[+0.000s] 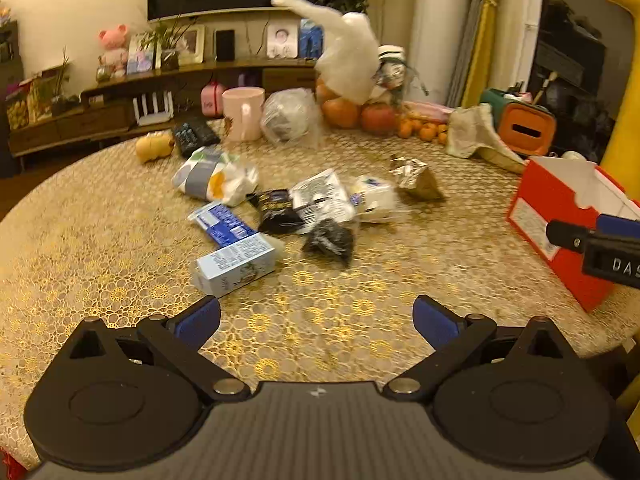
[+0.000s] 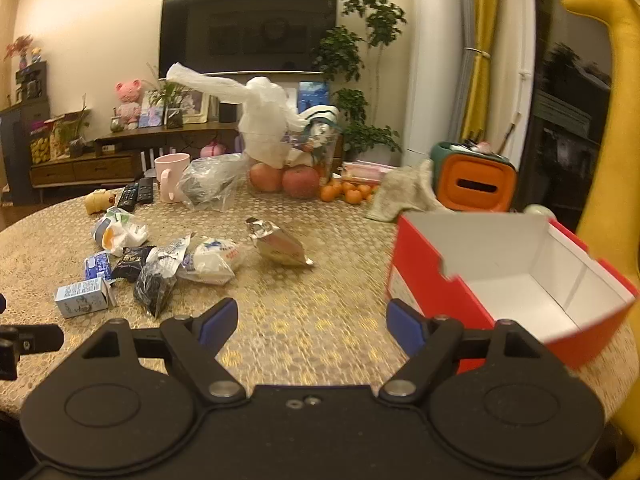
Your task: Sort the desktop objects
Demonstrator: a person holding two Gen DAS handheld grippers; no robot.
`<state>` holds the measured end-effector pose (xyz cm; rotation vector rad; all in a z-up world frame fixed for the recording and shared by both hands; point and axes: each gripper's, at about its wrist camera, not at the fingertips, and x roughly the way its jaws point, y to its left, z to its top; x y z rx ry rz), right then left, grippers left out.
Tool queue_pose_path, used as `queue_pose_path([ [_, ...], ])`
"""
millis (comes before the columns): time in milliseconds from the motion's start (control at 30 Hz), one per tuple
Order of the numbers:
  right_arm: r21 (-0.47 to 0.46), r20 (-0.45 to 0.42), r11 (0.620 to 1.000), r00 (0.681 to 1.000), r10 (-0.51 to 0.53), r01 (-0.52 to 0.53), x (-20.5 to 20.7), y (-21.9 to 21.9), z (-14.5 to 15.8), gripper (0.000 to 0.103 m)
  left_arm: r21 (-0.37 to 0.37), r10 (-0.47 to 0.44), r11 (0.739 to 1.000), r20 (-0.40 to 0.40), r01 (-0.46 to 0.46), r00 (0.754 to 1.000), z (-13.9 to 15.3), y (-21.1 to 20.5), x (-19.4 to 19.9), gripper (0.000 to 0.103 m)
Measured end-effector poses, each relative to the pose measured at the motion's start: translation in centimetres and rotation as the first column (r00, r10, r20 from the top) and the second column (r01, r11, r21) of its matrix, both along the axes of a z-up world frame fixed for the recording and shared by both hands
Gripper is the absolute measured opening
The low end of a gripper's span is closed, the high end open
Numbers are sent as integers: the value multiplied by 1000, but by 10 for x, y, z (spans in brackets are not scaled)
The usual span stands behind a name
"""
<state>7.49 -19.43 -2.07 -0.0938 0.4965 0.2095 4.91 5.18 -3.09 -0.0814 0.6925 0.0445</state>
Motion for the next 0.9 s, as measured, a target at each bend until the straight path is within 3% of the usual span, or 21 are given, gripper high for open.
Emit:
queue_pose_path([
  [733,-72,-48,997,998,27,-31,162,59,-30,81,115,-8,993,-35,12,999,-50,51,94,102],
  [900,-85,-97,996,995,23,-31,190,71,-49,81,119,-2,993,-61,9,998,-65,58,106,96],
])
